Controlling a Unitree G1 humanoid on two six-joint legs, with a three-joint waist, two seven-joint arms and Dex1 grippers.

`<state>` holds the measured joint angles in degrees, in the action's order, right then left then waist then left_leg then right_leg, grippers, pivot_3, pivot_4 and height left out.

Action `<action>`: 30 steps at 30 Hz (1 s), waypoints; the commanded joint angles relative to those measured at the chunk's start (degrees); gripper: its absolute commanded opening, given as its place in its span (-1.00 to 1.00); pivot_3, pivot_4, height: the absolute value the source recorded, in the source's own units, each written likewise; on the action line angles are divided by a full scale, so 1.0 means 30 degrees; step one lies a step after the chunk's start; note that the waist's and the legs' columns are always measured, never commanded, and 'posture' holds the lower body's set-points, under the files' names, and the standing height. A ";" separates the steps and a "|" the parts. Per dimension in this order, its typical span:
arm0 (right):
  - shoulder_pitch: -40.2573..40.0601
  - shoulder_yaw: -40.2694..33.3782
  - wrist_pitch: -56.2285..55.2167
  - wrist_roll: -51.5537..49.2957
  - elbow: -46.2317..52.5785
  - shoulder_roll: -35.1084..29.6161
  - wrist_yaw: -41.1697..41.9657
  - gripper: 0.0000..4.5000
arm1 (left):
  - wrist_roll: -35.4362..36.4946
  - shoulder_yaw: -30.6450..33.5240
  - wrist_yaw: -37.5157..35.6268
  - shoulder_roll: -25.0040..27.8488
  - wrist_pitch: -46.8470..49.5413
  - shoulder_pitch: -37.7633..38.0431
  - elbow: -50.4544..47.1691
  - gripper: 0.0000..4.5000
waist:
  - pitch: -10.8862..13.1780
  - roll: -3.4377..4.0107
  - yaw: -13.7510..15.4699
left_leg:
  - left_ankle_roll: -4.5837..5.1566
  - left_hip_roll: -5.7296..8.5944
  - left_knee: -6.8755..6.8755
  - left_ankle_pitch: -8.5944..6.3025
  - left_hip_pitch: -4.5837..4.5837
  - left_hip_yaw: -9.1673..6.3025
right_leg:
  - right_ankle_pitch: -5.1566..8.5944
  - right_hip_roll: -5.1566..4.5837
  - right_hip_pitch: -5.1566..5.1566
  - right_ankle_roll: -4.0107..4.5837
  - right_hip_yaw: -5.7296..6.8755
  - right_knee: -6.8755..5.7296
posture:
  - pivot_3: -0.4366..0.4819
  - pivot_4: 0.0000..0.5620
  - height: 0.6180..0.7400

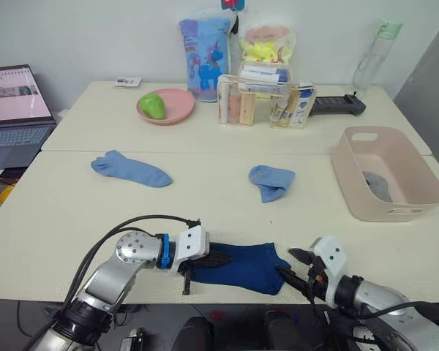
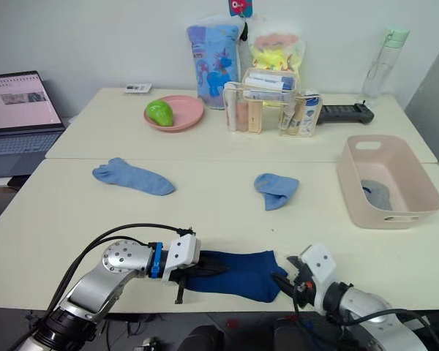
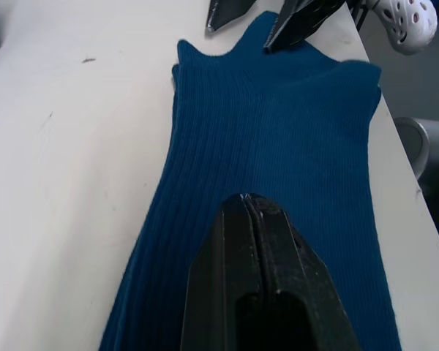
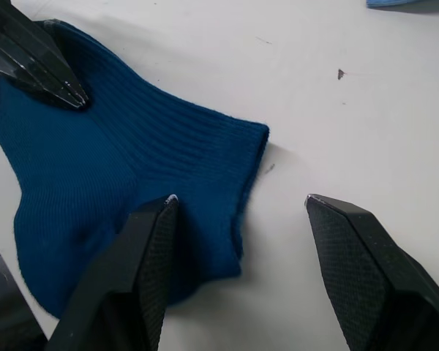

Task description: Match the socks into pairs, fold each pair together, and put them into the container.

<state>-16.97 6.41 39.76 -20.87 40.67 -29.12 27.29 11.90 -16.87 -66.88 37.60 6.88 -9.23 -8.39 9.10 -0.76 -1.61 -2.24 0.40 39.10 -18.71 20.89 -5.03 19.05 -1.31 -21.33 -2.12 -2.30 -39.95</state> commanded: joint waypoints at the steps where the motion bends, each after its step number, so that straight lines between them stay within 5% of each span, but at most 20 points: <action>1: -0.0136 0.0871 -0.0116 0.0858 0.0020 -0.0469 -0.0136 0.16 | -0.0113 0.0195 0.0155 0.0002 -0.0392 -0.0076 -0.0324 -1.00 | -0.0001 0.0000 0.0002 | 0.0000 0.0001 0.0000 0.0000 -0.0001 -0.0001 | 0.0000 -0.0001 0.0000 0.0000 0.0002 0.0000 | -0.05 -0.47 0.39; 9: 0.0242 0.2139 -0.2459 0.3349 0.0399 -0.2714 0.0625 -0.99 | 0.0441 0.1092 0.1503 -0.1029 -0.0039 -0.0626 -0.0403 -1.00 | -0.0004 -0.0005 -0.0008 | -0.0001 -0.0002 0.0000 0.0001 -0.0008 -0.0010 | 0.0001 0.0005 0.0006 -0.0001 0.0017 -0.0004 | -0.05 -0.47 0.39; 17: 0.1023 -0.1716 -0.0350 -0.0279 0.0583 -0.1500 0.0808 -0.99 | 0.0534 0.0960 0.1407 -0.1333 -0.0046 -0.1553 0.0287 -1.00 | -0.0002 -0.0006 -0.0006 | -0.0004 -0.0002 0.0001 0.0003 -0.0007 -0.0008 | -0.0001 0.0005 0.0007 0.0001 0.0013 -0.0009 | -0.05 -0.47 0.39; 22: 0.1697 -0.4629 0.1259 -0.2460 0.0496 -0.2765 0.2206 -0.99 | 0.0495 0.0289 0.1847 -0.2514 0.0914 -0.2227 0.0371 -1.00 | -0.0001 -0.0004 0.0030 | -0.0003 0.0002 0.0002 0.0003 0.0003 -0.0008 | -0.0001 0.0005 0.0004 0.0001 0.0016 -0.0006 | -0.05 -0.47 0.39; 30: 0.3092 -0.6046 0.4477 -0.6512 0.1600 -0.3236 0.2132 -0.99 | -0.0804 -0.1295 0.1914 -0.3161 0.1689 -0.2812 0.1309 -1.00 | -0.0001 -0.0007 -0.0062 | 0.0001 -0.0017 -0.0004 0.0003 -0.0004 -0.0008 | -0.0003 0.0021 0.0005 -0.0001 0.0014 -0.0013 | -0.05 -0.47 0.39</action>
<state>-8.99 -10.22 51.76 -36.86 42.35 -39.06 34.14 10.15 -20.33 -61.44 28.50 12.11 -16.99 -4.65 9.10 -0.78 -1.80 -2.24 0.36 39.08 -18.70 20.87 -5.04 19.04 -1.25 -21.32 -2.12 -2.27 -40.00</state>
